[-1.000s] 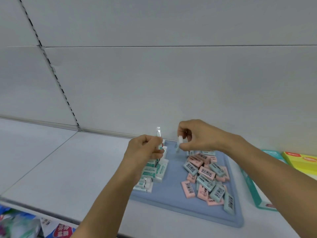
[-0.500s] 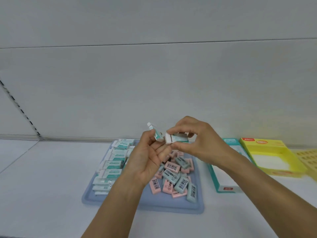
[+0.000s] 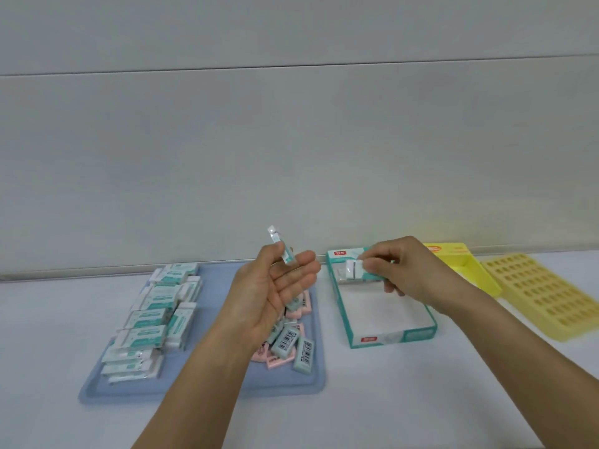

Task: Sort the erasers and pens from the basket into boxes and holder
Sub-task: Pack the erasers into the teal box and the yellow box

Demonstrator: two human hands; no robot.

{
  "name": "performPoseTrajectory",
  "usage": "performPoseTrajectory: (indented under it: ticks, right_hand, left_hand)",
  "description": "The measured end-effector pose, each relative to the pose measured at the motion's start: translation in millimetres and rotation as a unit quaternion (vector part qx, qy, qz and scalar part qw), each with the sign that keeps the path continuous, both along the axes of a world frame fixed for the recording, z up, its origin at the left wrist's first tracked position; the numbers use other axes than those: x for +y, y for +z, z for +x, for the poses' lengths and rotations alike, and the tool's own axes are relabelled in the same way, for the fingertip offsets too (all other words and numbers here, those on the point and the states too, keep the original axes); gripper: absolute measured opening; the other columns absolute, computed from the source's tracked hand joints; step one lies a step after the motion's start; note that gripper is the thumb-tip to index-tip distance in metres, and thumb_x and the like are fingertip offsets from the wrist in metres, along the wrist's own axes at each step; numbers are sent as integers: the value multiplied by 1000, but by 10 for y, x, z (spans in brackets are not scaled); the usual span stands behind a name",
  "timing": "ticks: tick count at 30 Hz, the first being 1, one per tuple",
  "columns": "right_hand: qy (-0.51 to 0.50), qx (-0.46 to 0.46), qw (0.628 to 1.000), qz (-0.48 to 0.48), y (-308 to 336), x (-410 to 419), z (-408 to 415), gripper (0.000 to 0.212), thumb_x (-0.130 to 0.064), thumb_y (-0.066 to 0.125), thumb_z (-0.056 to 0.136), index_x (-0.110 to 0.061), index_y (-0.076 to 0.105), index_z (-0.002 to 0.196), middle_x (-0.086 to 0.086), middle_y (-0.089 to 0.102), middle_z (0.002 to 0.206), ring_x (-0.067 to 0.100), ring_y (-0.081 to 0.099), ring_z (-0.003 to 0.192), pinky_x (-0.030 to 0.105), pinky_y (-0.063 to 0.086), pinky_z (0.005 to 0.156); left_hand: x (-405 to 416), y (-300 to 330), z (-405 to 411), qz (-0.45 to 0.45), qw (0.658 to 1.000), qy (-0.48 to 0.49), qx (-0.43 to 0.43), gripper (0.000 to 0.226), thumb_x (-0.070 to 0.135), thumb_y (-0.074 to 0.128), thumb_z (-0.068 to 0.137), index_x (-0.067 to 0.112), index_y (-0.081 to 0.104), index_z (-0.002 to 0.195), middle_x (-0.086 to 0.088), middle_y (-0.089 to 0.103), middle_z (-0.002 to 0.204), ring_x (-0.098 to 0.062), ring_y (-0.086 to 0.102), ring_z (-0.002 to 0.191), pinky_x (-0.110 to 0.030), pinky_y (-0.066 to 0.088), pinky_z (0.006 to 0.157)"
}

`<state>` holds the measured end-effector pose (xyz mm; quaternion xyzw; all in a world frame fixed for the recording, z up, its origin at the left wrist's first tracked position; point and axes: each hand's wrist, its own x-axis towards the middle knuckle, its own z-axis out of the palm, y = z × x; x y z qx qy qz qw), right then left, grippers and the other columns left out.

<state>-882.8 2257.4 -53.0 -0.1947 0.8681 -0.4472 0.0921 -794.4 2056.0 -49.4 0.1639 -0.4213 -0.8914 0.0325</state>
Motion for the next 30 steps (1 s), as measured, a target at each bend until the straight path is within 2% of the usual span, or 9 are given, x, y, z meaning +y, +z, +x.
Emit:
performPoseTrajectory:
  ticks: [2, 5, 9, 13, 16, 21, 23, 27, 30]
  right_hand:
    - [-18, 1, 998, 54, -88, 44, -21, 10, -11, 65, 88, -11, 73, 82, 1, 60, 63, 2, 49, 41, 15, 37, 41]
    - [-29, -47, 997, 48, -209, -14, -14, 1, -9, 67, 87, -9, 68, 87, 5, 58, 59, 7, 52, 40, 22, 43, 42]
    - [-28, -81, 996, 35, -304, -100, -12, 25, 3, 66, 85, -11, 65, 106, 5, 54, 78, 16, 61, 53, 27, 57, 55]
    - [-9, 61, 988, 143, -358, -108, -26, 25, -8, 70, 81, -26, 65, 98, 1, 58, 96, 18, 64, 71, 27, 54, 69]
    - [17, 169, 951, 260, -387, -144, -18, 22, -29, 61, 92, -29, 69, 112, 2, 53, 113, 22, 60, 96, 31, 49, 83]
    - [38, 218, 912, 346, -416, -185, 35, 31, -32, 39, 102, -31, 66, 118, 1, 49, 118, 26, 60, 99, 35, 51, 79]
    - [20, 228, 929, 290, -392, -168, 57, 28, -33, 44, 101, -31, 66, 118, -1, 52, 114, 22, 59, 100, 33, 49, 77]
    - [-9, 164, 985, -58, -152, -216, 179, 16, -26, 59, 94, -23, 75, 94, -7, 65, 84, 6, 57, 73, 23, 43, 68]
    - [26, 141, 982, -125, 71, -301, 349, 11, -25, 66, 90, -25, 76, 88, -8, 66, 80, 4, 58, 71, 11, 39, 63]
  left_hand:
    - [42, -20, -7, -29, 1000, -9, -9, 16, 19, 53, 95, 4, 58, 92, -22, 72, 99, -29, 73, 87, -31, 61, 69]
    - [101, -57, -14, -51, 998, -20, -19, 24, 21, 54, 95, -2, 59, 103, -18, 74, 98, -28, 73, 88, -30, 61, 70]
    - [103, -79, -3, -55, 998, -19, -26, 27, 23, 55, 95, -2, 60, 105, -17, 74, 98, -26, 73, 89, -32, 61, 74]
    - [62, -90, 18, -53, 998, -6, -30, 24, 21, 56, 94, -1, 59, 104, -18, 74, 98, -26, 73, 86, -30, 61, 69]
    - [66, -97, 32, -54, 998, -2, -31, 24, 20, 57, 94, -1, 60, 104, -18, 74, 98, -25, 73, 87, -29, 61, 71]
    - [86, -99, 65, -33, 999, -10, -6, 26, 18, 57, 94, -5, 63, 105, -20, 73, 101, -25, 73, 88, -27, 60, 69]
    - [96, -95, 85, -11, 1000, -18, 12, 29, 16, 57, 91, -7, 62, 108, -21, 72, 102, -24, 73, 88, -27, 60, 70]
    - [135, -94, 74, -16, 998, -45, 46, 34, 16, 56, 86, -6, 62, 110, -22, 72, 103, -25, 72, 90, -28, 60, 77]
    - [199, -106, 57, -23, 995, -63, 76, 36, 16, 57, 85, -5, 62, 114, -20, 70, 110, -27, 70, 100, -29, 58, 84]
